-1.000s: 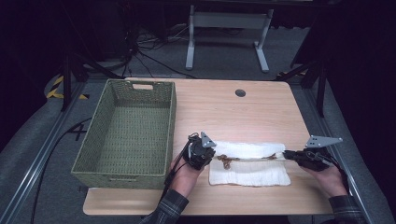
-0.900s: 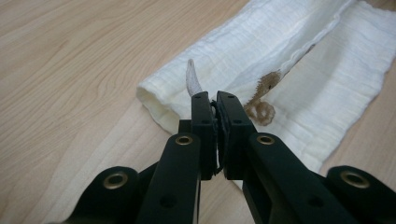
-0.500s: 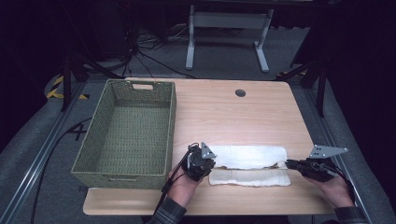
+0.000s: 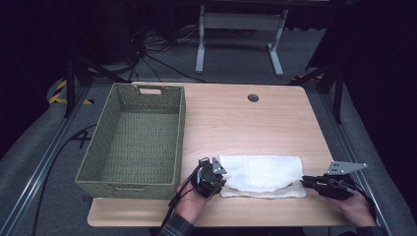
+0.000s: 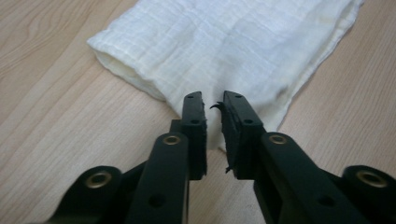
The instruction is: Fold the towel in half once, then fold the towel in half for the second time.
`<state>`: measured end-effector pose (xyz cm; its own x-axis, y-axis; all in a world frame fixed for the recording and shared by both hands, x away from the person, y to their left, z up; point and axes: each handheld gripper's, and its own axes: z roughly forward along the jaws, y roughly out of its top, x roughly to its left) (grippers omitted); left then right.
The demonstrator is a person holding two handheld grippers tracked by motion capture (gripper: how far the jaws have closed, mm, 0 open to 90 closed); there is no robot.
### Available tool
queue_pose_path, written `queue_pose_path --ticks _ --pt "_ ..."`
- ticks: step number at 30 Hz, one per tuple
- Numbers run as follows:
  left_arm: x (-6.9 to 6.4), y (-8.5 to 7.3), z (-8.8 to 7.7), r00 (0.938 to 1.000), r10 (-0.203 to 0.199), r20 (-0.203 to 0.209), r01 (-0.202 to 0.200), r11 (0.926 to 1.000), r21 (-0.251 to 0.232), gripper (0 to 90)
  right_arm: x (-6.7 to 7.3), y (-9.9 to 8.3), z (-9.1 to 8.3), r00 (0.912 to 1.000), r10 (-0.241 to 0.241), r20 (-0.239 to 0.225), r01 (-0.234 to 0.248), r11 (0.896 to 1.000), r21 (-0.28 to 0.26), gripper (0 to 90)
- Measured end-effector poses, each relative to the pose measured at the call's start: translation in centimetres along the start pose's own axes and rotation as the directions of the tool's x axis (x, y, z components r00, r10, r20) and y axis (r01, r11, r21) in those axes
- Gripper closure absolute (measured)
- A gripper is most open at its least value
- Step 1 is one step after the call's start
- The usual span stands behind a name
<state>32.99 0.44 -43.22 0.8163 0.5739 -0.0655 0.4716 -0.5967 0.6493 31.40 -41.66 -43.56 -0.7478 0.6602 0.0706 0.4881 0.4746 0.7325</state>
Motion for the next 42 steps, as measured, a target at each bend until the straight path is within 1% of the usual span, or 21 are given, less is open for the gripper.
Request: queue_pose_path --ticks 1,3,5,7,10,11,13,14,18,19,22,23,25,26,28,30,31,34,36,37,42 --pt "0.0 -0.1 -0.2 0.9999 -0.013 -0.002 0.013 0.9999 -0.004 75.1 0.1 0.0 -0.2 1.0 0.0 -0.004 0.0 1.0 -0.007 74.0" --pt "0.2 0.0 -0.4 1.0 -0.005 -0.004 0.005 0.9998 -0.019 74.0 0.3 -0.1 -0.6 1.0 0.002 -0.005 -0.003 1.0 -0.024 73.3" --pt "0.2 0.1 -0.5 0.9999 -0.011 -0.011 0.011 0.9995 -0.029 73.3 0.4 -0.1 -1.0 1.0 0.004 -0.008 -0.004 0.999 -0.039 72.6" --pt "0.3 0.2 -0.6 0.9999 -0.01 -0.008 0.01 0.9995 -0.028 73.1 0.4 -0.1 -1.2 1.0 0.001 -0.007 -0.001 0.999 -0.045 72.6" --pt "0.5 0.4 -0.4 0.9995 -0.025 -0.017 0.025 0.999 -0.037 71.7 0.2 0.1 -1.4 1.0 0.005 0.007 -0.005 0.998 -0.06 72.8" --pt "0.7 0.6 -0.3 0.9996 -0.024 -0.016 0.023 0.9992 -0.033 71.0 0.1 0.1 -1.3 0.9999 0.007 0.012 -0.006 0.998 -0.057 72.8" --pt "0.7 0.9 -0.1 0.9994 -0.033 -0.012 0.032 0.9985 -0.045 69.7 -0.3 0.4 -1.0 0.9999 0.008 0.014 -0.008 0.999 -0.05 72.6" --pt "0.8 1.2 0.1 0.9996 -0.027 -0.013 0.026 0.9989 -0.038 68.7 -0.5 0.5 -0.8 0.9999 0.007 0.016 -0.006 0.999 -0.049 72.3" --pt "1.0 1.8 0.6 0.9992 -0.035 -0.021 0.035 0.9988 -0.035 67.0 -1.1 1.3 -0.2 0.9997 0.005 0.023 -0.004 0.999 -0.046 70.2" --pt "1.3 2.2 0.9 0.9989 -0.037 -0.028 0.036 0.9983 -0.047 66.7 -1.3 1.5 -0.1 0.9996 0.005 0.027 -0.004 0.999 -0.045 69.8" --pt "1.8 2.8 1.3 0.9982 -0.047 -0.039 0.045 0.998 -0.045 66.3 -1.7 1.8 0.3 0.9995 0.007 0.032 -0.006 0.999 -0.043 69.0" --pt "2.0 3.0 1.5 0.9976 -0.053 -0.044 0.051 0.9973 -0.054 66.2 -1.9 2.0 0.5 0.9995 0.011 0.031 -0.01 0.999 -0.038 68.7" --pt "2.4 3.4 1.8 0.997 -0.057 -0.053 0.054 0.9975 -0.046 66.0 -2.3 2.3 0.8 0.9994 0.008 0.033 -0.007 1.0 -0.031 68.2" --pt "2.6 3.6 1.9 0.9962 -0.061 -0.061 0.058 0.997 -0.051 66.0 -2.5 2.5 1.0 0.9994 0.01 0.033 -0.009 1.0 -0.029 67.8" --pt "3.1 4.1 2.2 0.9941 -0.079 -0.074 0.076 0.9957 -0.053 66.0 -2.9 2.9 1.4 0.9991 0.012 0.04 -0.011 0.999 -0.03 67.2" --pt "3.8 4.4 2.7 0.9933 -0.082 -0.081 0.078 0.9954 -0.056 65.6 -3.4 3.3 1.7 0.9987 0.02 0.047 -0.019 0.999 -0.029 67.0" --pt "4.0 4.6 2.8 0.9927 -0.087 -0.084 0.084 0.9955 -0.045 65.2 -3.8 3.5 1.8 0.9984 0.021 0.052 -0.02 0.999 -0.029 66.9" --pt "4.7 4.9 3.2 0.9906 -0.1 -0.093 0.096 0.9943 -0.046 64.7 -4.7 3.9 2.2 0.9973 0.033 0.065 -0.031 0.999 -0.024 66.5" --pt "5.1 5.1 3.7 0.9898 -0.103 -0.098 0.1 0.9944 -0.036 64.6 -5.4 4.1 2.5 0.9965 0.045 0.07 -0.043 0.999 -0.031 66.5" --pt "5.3 5.2 3.9 0.9901 -0.102 -0.097 0.1 0.9947 -0.023 64.3 -5.9 4.2 2.8 0.9956 0.051 0.079 -0.05 0.999 -0.021 66.5" --pt "5.9 5.1 4.7 0.9867 -0.121 -0.108 0.119 0.9926 -0.022 64.3 -7.4 4.4 3.5 0.9928 0.074 0.094 -0.073 0.997 -0.011 66.6"
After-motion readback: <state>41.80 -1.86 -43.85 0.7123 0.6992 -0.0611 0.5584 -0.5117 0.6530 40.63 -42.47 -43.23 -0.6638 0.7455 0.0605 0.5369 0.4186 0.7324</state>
